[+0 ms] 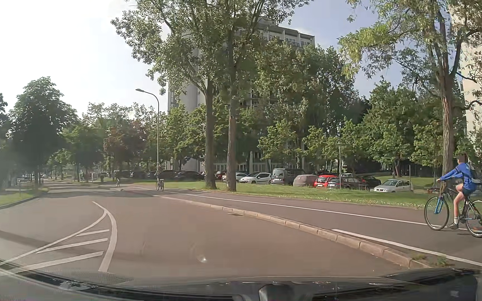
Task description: Follow the waypoints while adhering to traffic rules and regulations
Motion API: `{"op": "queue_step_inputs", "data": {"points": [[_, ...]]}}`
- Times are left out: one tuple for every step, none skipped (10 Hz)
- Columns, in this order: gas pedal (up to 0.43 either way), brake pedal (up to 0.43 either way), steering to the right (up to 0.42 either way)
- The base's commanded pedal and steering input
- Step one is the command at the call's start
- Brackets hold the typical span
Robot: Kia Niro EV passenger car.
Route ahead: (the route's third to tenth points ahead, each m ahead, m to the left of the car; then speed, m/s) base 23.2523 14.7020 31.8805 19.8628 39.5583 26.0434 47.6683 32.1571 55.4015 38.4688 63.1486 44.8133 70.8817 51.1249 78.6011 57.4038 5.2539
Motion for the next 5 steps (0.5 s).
{"op": "queue_step_inputs", "data": {"points": [[0.240,0.000,-0.079],[0.240,0.000,-0.107],[0.240,0.000,-0.124],[0.220,0.000,-0.140],[0.189,0.000,-0.164]]}}
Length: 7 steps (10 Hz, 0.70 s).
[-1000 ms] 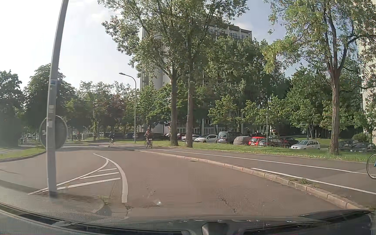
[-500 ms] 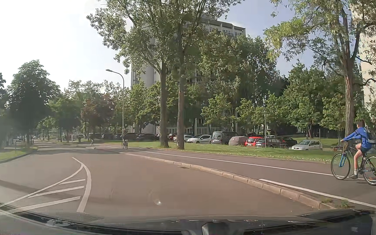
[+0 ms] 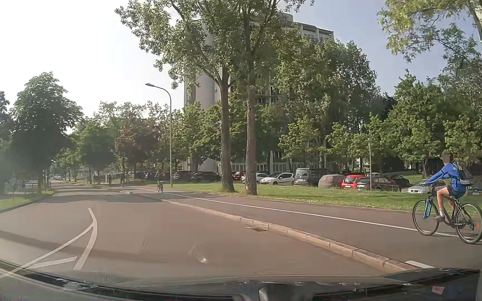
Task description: Follow the waypoints while adhering to traffic rules and regulations
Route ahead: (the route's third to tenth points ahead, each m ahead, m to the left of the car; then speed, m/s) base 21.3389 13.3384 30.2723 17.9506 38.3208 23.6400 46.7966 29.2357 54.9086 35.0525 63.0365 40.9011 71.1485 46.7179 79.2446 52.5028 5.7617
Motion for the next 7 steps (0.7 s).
{"op": "queue_step_inputs", "data": {"points": [[0.189,0.000,-0.177],[0.189,0.000,-0.182],[0.189,0.000,-0.181],[0.189,0.000,-0.182],[0.189,0.000,-0.182],[0.189,0.000,-0.180],[0.189,0.000,-0.174]]}}
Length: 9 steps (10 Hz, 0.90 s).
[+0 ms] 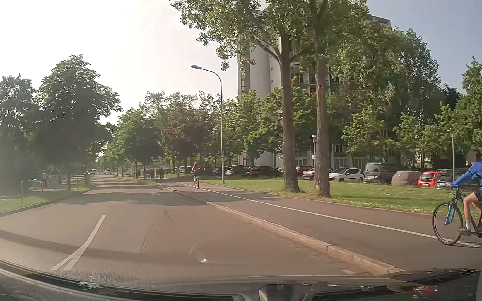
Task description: Follow the waypoints while adhering to traffic rules and regulations
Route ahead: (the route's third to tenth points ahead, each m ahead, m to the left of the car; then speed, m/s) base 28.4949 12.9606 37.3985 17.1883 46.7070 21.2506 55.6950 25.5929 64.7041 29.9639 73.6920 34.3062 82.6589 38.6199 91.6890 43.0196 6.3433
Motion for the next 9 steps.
{"op": "queue_step_inputs", "data": {"points": [[0.189,0.000,-0.168],[0.189,0.000,-0.162],[0.189,0.000,-0.156],[0.189,0.000,-0.150],[0.189,0.000,-0.146],[0.189,0.000,-0.140],[0.189,0.000,-0.135],[0.189,0.000,-0.131],[0.189,0.000,-0.126]]}}
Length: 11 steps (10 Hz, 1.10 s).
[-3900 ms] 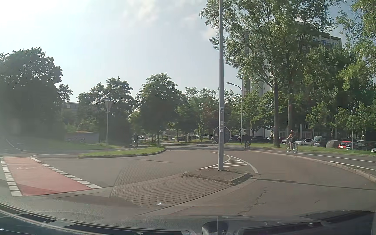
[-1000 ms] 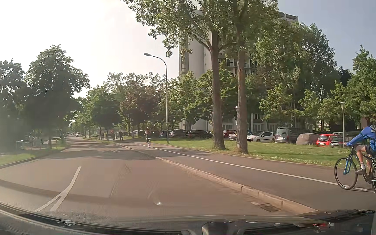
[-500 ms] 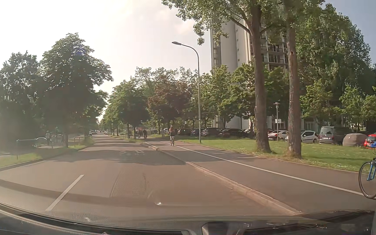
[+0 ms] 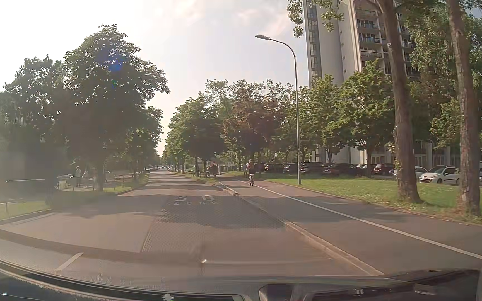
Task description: Follow the waypoints while adhering to traffic rules and regulations
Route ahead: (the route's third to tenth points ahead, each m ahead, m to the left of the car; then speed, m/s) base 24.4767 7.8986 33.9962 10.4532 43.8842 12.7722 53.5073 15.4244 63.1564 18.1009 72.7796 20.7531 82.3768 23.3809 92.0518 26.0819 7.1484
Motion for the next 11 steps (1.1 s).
{"op": "queue_step_inputs", "data": {"points": [[0.189,0.000,-0.120],[0.189,0.000,-0.111],[0.189,0.000,-0.100],[0.177,0.000,-0.090],[0.157,0.000,-0.078],[0.150,0.000,-0.068],[0.150,0.000,-0.054],[0.150,0.000,-0.041],[0.150,0.000,-0.034],[0.138,0.000,-0.029],[0.138,0.000,-0.026]]}}
